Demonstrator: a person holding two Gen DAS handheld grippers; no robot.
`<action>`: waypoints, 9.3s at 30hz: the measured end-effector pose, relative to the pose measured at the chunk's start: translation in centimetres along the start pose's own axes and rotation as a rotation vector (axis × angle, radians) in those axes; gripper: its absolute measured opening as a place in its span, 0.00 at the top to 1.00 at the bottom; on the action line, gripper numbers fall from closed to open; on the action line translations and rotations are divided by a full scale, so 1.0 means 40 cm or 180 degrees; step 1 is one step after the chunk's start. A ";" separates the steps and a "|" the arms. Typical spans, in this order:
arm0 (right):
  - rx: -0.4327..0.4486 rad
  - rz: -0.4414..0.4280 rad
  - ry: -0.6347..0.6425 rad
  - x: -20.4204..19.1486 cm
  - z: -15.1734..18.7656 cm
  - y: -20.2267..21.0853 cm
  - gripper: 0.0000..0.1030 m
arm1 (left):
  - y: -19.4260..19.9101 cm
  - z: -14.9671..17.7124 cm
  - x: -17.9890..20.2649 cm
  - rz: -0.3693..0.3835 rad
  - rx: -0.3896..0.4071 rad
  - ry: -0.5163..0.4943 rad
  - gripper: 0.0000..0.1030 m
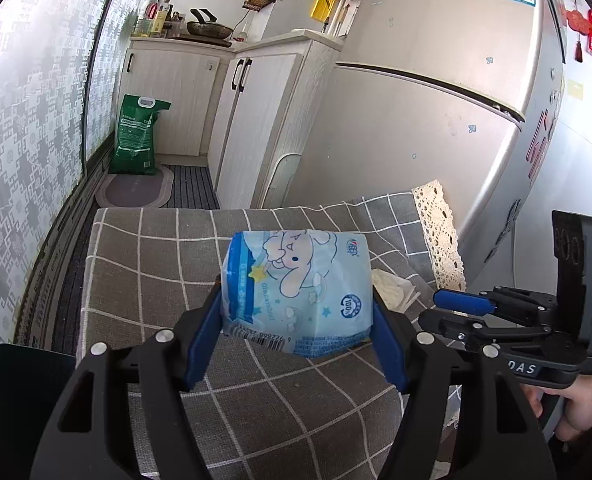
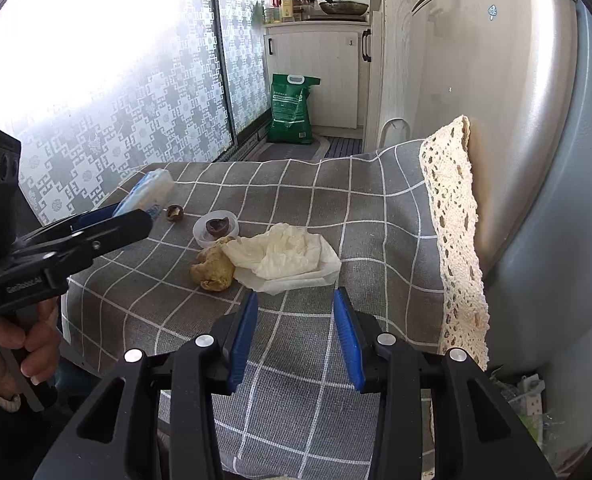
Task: Collect trash
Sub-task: 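Grasp the blue wipes packet with the left gripper, then lift the wipes packet with the left gripper while the right gripper grasps the white glove, then carry packet and glove over the green bin and open both grippers, then return both tools to the stool and grasp the walnut shell with the left gripper, then grasp the ginger root with the right gripper while the left gripper holds the walnut shell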
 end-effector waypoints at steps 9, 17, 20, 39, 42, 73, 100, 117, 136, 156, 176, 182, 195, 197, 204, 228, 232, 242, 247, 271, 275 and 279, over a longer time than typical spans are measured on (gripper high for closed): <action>0.0005 0.0152 -0.0023 0.021 -0.025 -0.046 0.61 | 0.032 0.005 -0.016 0.0055 0.0017 -0.0056 0.32; -0.0114 0.0171 0.0109 0.003 -0.014 -0.080 0.76 | 0.066 -0.007 -0.040 0.0058 0.0099 -0.0046 0.32; -0.0156 0.0147 0.0110 -0.003 -0.013 -0.083 0.83 | 0.076 -0.009 -0.052 0.0039 0.0107 -0.0037 0.32; 0.0375 0.0212 0.0086 -0.023 -0.142 0.102 0.92 | 0.164 -0.010 -0.158 -0.0202 0.0180 0.0019 0.32; 0.0413 0.0178 0.0139 -0.052 -0.160 0.110 0.92 | 0.176 -0.004 -0.181 -0.0247 0.0171 0.0021 0.32; 0.0431 -0.0533 0.0675 -0.496 -0.260 0.010 0.92 | 0.251 0.161 -0.511 -0.0877 -0.0361 0.0261 0.32; -0.0471 -0.0999 0.1071 -0.798 -0.084 -0.260 0.92 | 0.229 0.401 -0.657 -0.1098 -0.1358 0.0364 0.31; -0.0830 -0.0929 0.1280 -0.861 -0.007 -0.379 0.92 | 0.211 0.458 -0.693 -0.1124 -0.1600 0.0319 0.27; -0.0939 -0.0935 0.1370 -0.890 0.019 -0.406 0.92 | 0.259 0.397 -0.699 -0.1071 -0.1259 0.0369 0.69; 0.0018 -0.0983 0.1030 -0.774 -0.166 -0.178 0.53 | 0.319 0.169 -0.559 -0.0915 -0.0397 0.0314 0.90; 0.0111 -0.0009 0.0623 -0.229 -0.178 -0.051 0.48 | 0.133 -0.005 -0.247 -0.0387 -0.0188 -0.0329 0.89; -0.0028 -0.0022 0.0510 -0.175 -0.135 -0.060 0.48 | 0.065 -0.003 -0.137 -0.0256 -0.0362 -0.0616 0.81; -0.0196 -0.0123 0.0452 -0.153 -0.076 -0.080 0.45 | -0.051 0.016 -0.088 -0.0408 -0.0663 -0.0748 0.53; -0.0189 -0.0095 0.0409 -0.136 -0.077 -0.076 0.45 | -0.064 0.014 -0.086 -0.0408 -0.0685 -0.0724 0.53; -0.0242 -0.0134 0.0298 -0.091 -0.053 -0.071 0.45 | -0.103 0.020 -0.081 -0.0472 -0.0783 -0.0801 0.58; -0.0382 -0.0231 0.0443 -0.138 -0.030 -0.116 0.52 | -0.083 -0.002 -0.073 -0.0307 -0.0591 -0.0622 0.78; -0.0396 -0.0189 0.0482 -0.147 -0.035 -0.129 0.53 | -0.059 -0.007 -0.072 -0.0197 -0.0528 -0.0524 0.78; -0.0416 -0.0135 0.0512 -0.160 -0.052 -0.121 0.66 | 0.001 -0.015 -0.103 -0.0123 -0.0430 -0.0378 0.78; -0.0330 -0.0160 0.0562 -0.195 -0.070 -0.086 0.66 | 0.034 -0.012 -0.130 -0.0160 -0.0402 -0.0340 0.78; -0.0259 -0.0598 0.0913 -0.497 -0.144 -0.141 0.66 | 0.177 0.042 -0.394 -0.0662 -0.0401 -0.0136 0.78; -0.0274 -0.0667 0.0969 -0.541 -0.145 -0.154 0.66 | 0.193 0.062 -0.438 -0.0743 -0.0448 -0.0109 0.78; -0.0286 -0.0725 0.1022 -0.588 -0.146 -0.166 0.66 | 0.205 0.087 -0.474 -0.0796 -0.0518 -0.0071 0.78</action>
Point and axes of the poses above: each gripper's, at about its wrist camera, not at the fingertips, and y roughly against the way its jaws point, x to its right, z to its underside, the point moved 10 cm from there along -y, roughly the way its jaws point, and after that the axes turned 3 degrees about -z, right-handed, at the moved point
